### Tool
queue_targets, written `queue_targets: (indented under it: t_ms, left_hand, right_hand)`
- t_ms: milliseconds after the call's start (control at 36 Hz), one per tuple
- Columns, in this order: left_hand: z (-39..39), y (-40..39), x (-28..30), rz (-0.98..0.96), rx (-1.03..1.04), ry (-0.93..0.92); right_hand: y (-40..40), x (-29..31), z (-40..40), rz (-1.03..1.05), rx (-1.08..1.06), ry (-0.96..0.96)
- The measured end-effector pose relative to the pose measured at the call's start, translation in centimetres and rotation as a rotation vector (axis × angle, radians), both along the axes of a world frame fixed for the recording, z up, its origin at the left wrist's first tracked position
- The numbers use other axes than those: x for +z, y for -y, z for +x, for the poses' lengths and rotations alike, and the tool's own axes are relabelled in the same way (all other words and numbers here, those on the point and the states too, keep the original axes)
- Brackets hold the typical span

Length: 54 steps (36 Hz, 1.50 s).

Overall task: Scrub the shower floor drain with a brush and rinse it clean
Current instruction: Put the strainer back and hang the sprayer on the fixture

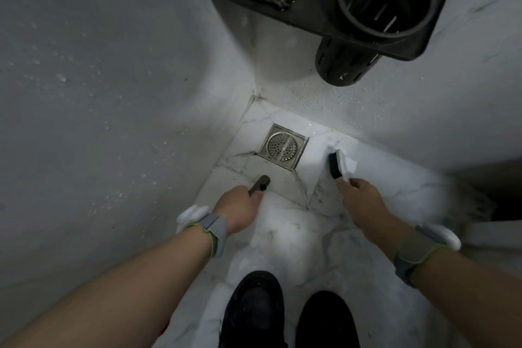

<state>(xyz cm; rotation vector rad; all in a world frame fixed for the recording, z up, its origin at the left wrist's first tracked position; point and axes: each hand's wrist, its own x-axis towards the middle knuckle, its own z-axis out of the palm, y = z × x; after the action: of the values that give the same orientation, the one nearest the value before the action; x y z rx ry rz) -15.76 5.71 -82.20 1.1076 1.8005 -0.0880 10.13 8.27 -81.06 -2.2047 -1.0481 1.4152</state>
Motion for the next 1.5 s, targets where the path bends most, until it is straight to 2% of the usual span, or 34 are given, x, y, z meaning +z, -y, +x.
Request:
queue_targets:
  t_ms: [111, 278, 333, 417, 528, 583, 667, 861, 972, 1083, 1139, 1222, 1361, 1417, 1500]
  left_hand:
    - [-0.6, 0.7, -0.2, -0.02, 0.081, 0.026]
    - [-2.7, 0.2, -0.4, 0.092, 0.246, -0.028]
    - [-2.6, 0.1, -0.1, 0.099, 0.175, -0.062]
    - [-1.1, 0.8, 0.4, 0.064, -0.087, -0.088]
    - [1.8, 2.7, 1.4, 0.097, -0.302, 0.03]
    - [2.9, 3.4, 2.1, 0.138, -0.285, 0.091]
    - [3.6, 3.3, 2.5, 0.174, -0.23, 0.091]
    - [2.8, 3.1, 2.3, 0.21, -0.136, 0.044]
    - [2.5, 3.2, 2.3, 0.217, -0.177, 0.024]
    - [1.8, 2.4, 2.4, 0.22, -0.094, -0.002]
    - [1.5, 2.4, 2.5, 0.26, -0.144, -0.043]
    - [2.1, 3.2, 2.6, 0.254, -0.235, 0.004]
    - [1.4, 2.1, 2.1, 0.199, -0.172, -0.057]
    - [1.1, 2.0, 2.3, 0.223, -0.207, -0.075]
    - [1.9, 2.7, 3.1, 0.221, -0.273, 0.001]
  right_hand:
    - [0.4, -0.1, -0.1, -0.017, -0.015, -0.015]
    - [0.9, 0.2, -0.9, -0.009, -0.014, -0.013]
    - [1.0, 0.4, -1.2, -0.013, -0.001, -0.017]
    - [1.1, 0.4, -1.6, -0.049, 0.053, -0.012]
    - [0.9, 0.7, -2.2, -0.079, 0.106, -0.039]
    - [0.9, 0.8, -2.4, -0.051, 0.175, -0.04]
    - [1.1, 0.9, -2.5, 0.0, 0.251, -0.064]
    - [1.5, 1.2, -3.2, 0.01, 0.2, -0.114]
    - [1.7, 1.4, -3.4, -0.026, 0.201, -0.147]
    - [2.2, 1.3, -3.4, 0.073, 0.396, 0.017]
    - [2.4, 1.3, -3.4, 0.114, 0.508, 0.139]
    - [2.6, 1.0, -3.5, 0.174, 0.655, 0.315]
    - [2.6, 0.7, -4.0, 0.304, 0.787, 0.494]
    - [2.4, 0.8, -4.2, 0.368, 0.845, 0.57]
    - [1.8, 0.6, -4.6, 0.408, 0.89, 0.643]
